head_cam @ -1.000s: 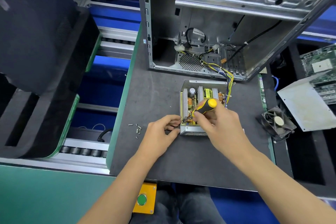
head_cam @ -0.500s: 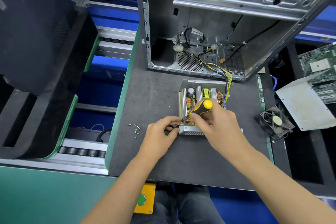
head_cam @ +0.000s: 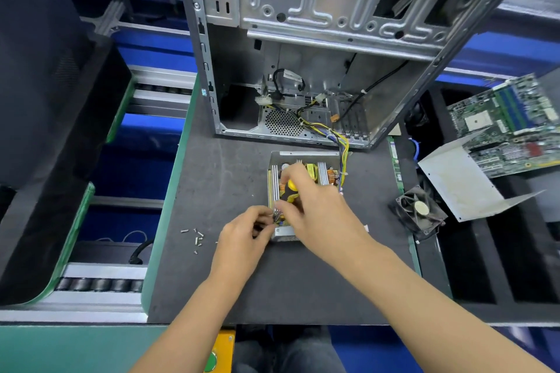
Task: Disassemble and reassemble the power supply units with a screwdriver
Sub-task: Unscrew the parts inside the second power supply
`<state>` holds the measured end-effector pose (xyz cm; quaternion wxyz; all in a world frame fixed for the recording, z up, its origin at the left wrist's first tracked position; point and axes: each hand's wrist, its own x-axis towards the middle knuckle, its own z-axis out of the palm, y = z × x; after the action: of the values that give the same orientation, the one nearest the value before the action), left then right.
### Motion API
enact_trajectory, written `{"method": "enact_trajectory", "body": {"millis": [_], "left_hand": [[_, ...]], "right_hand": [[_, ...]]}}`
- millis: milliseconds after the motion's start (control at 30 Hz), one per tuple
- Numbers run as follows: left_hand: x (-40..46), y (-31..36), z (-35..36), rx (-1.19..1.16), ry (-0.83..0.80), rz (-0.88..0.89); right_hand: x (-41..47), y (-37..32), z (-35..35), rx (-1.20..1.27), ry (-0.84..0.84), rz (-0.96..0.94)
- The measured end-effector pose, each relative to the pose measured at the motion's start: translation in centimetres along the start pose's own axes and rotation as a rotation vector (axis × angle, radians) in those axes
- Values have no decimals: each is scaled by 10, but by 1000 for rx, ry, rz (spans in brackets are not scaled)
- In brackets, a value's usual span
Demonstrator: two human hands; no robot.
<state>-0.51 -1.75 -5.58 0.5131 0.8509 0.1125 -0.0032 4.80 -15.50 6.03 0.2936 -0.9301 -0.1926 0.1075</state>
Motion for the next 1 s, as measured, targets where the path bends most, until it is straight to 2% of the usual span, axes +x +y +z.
{"method": "enact_trajectory", "body": {"millis": [133,333,500,600,667,767,833,933,1000], "left_hand": [[0,2,4,72,20,-26],[1,1,7,134,49,46],[0,-1,9,141,89,95],[0,-1,9,123,93,103],[0,-1,9,113,96,100],[0,-2,9,117,104,113],[0,-3,9,122,109,111],[-1,-4,8,106,111,130],[-2,-5,6,87,119,148]], "right_hand": [[1,-7,-6,-20,-11,-9],[5,-10,-17,-100,-23,12],[14,-12,-23,-447,-101,-84],[21,-17,-29,-535,-211,-104],[29,-18,-30,-689,-310,-211],[33,-26,-32,-845,-306,-289],[32,-32,-30,-881,-340,-268],[30,-32,-31,-798,-356,-213],[30,-31,-33,-796,-382,-268]]}}
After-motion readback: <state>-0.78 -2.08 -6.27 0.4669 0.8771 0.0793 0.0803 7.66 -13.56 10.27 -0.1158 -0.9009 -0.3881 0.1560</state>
